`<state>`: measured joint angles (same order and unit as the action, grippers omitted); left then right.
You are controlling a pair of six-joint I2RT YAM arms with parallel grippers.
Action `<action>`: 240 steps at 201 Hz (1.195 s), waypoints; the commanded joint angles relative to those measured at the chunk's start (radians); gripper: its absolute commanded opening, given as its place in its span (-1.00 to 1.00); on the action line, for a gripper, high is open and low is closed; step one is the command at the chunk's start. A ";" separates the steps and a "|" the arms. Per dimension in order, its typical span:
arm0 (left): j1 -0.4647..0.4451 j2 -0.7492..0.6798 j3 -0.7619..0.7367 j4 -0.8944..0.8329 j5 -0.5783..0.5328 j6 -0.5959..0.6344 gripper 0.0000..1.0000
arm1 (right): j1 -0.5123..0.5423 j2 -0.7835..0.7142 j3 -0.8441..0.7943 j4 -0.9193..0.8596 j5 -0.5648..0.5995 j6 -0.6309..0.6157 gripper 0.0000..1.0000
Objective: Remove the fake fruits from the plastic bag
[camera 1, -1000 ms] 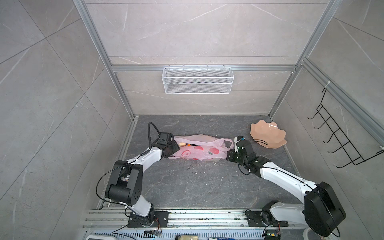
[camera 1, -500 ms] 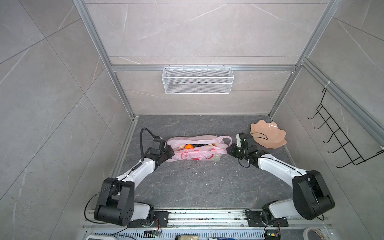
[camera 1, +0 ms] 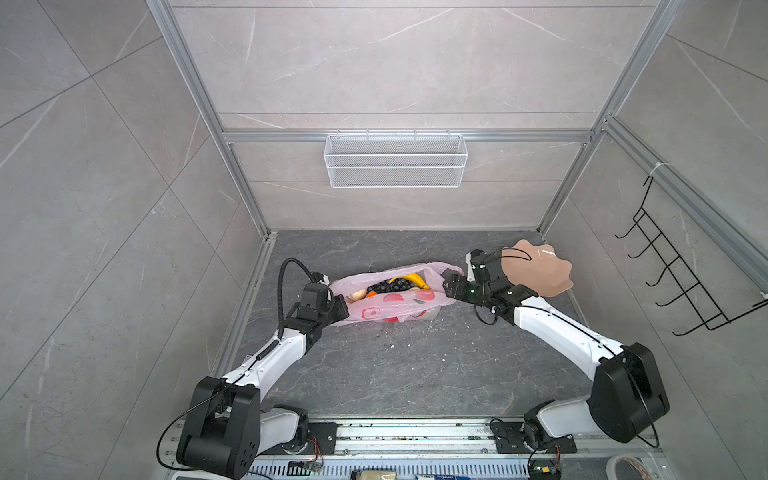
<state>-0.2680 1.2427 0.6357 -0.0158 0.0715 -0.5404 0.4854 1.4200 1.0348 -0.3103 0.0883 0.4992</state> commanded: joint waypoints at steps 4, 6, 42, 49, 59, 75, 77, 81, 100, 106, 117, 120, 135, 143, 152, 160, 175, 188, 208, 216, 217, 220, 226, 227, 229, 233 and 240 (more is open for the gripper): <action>-0.011 -0.042 0.029 0.018 -0.042 0.057 -1.00 | 0.146 0.000 0.096 -0.198 0.428 -0.241 0.72; -0.012 -0.044 0.026 0.019 -0.044 0.057 -1.00 | 0.153 0.005 0.107 -0.205 0.433 -0.249 0.72; -0.013 -0.053 0.024 0.014 -0.047 0.066 -1.00 | 0.198 0.144 0.261 -0.201 0.433 -0.340 0.75; -0.014 -0.056 0.022 0.012 -0.046 0.068 -1.00 | 0.196 0.181 0.291 -0.188 0.434 -0.351 0.75; -0.013 -0.064 0.015 0.014 -0.046 0.069 -1.00 | 0.196 0.245 0.358 -0.203 0.437 -0.365 0.75; -0.013 -0.073 0.007 0.015 -0.049 0.073 -1.00 | 0.196 0.363 0.481 -0.242 0.424 -0.402 0.75; -0.014 -0.074 0.007 0.016 -0.050 0.074 -1.00 | 0.197 0.370 0.489 -0.243 0.422 -0.404 0.75; -0.014 -0.075 0.006 0.014 -0.053 0.077 -1.00 | 0.197 0.393 0.514 -0.247 0.418 -0.411 0.75; -0.013 -0.082 0.006 -0.002 -0.087 0.084 -1.00 | 0.182 0.493 0.620 -0.278 0.370 -0.433 0.70; -0.013 -0.082 0.007 -0.008 -0.097 0.090 -1.00 | 0.174 0.516 0.650 -0.287 0.348 -0.434 0.65; -0.014 -0.082 0.007 -0.011 -0.107 0.097 -1.00 | 0.147 0.550 0.690 -0.295 0.285 -0.430 0.50; -0.013 -0.081 0.007 -0.010 -0.108 0.098 -1.00 | 0.139 0.559 0.700 -0.297 0.261 -0.427 0.44; -0.013 -0.076 0.006 -0.009 -0.115 0.103 -1.00 | 0.079 0.598 0.746 -0.306 0.142 -0.393 0.09; -0.013 -0.073 0.006 -0.008 -0.118 0.105 -1.00 | 0.046 0.619 0.772 -0.312 0.093 -0.364 -0.05; -0.012 -0.068 0.007 -0.009 -0.125 0.106 -1.00 | 0.011 0.645 0.803 -0.324 0.029 -0.332 -0.25; -0.012 -0.065 0.007 -0.008 -0.128 0.108 -1.00 | -0.020 0.666 0.828 -0.335 -0.034 -0.302 -0.45; -0.012 -0.059 0.007 -0.004 -0.130 0.115 -1.00 | -0.071 0.701 0.865 -0.334 -0.146 -0.245 -0.68; -0.012 -0.053 0.006 -0.001 -0.139 0.118 -1.00 | -0.121 0.738 0.893 -0.330 -0.249 -0.189 -0.70; -0.011 -0.052 0.000 0.010 -0.139 0.126 -1.00 | -0.214 0.828 0.967 -0.357 -0.396 -0.077 -0.86; -0.012 -0.054 -0.003 0.017 -0.137 0.127 -1.00 | -0.246 0.863 0.988 -0.363 -0.443 -0.041 -0.93; -0.011 -0.054 -0.005 0.018 -0.136 0.127 -1.00 | -0.248 0.865 0.989 -0.363 -0.447 -0.037 -0.94; -0.012 -0.054 -0.006 0.020 -0.136 0.128 -1.00 | -0.257 0.874 0.992 -0.359 -0.458 -0.027 -0.95; -0.011 -0.057 -0.011 0.023 -0.134 0.128 -1.00 | -0.264 0.887 0.996 -0.354 -0.472 -0.017 -0.97; -0.010 -0.057 -0.011 0.025 -0.131 0.128 -1.00 | -0.265 0.888 0.997 -0.354 -0.475 -0.016 -0.97; -0.011 -0.057 -0.011 0.026 -0.131 0.128 -1.00 | -0.266 0.892 1.000 -0.354 -0.478 -0.017 -0.98; -0.011 -0.057 -0.013 0.031 -0.129 0.128 -1.00 | -0.264 0.894 1.005 -0.357 -0.482 -0.027 -0.99; -0.011 -0.053 -0.013 0.034 -0.125 0.128 -1.00 | -0.258 0.890 1.005 -0.356 -0.496 -0.039 -1.00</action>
<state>-0.2996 1.1900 0.6357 0.0330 0.0093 -0.4286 0.2920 2.2688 1.9991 -0.6407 -0.3378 0.3664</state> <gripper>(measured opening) 0.046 0.049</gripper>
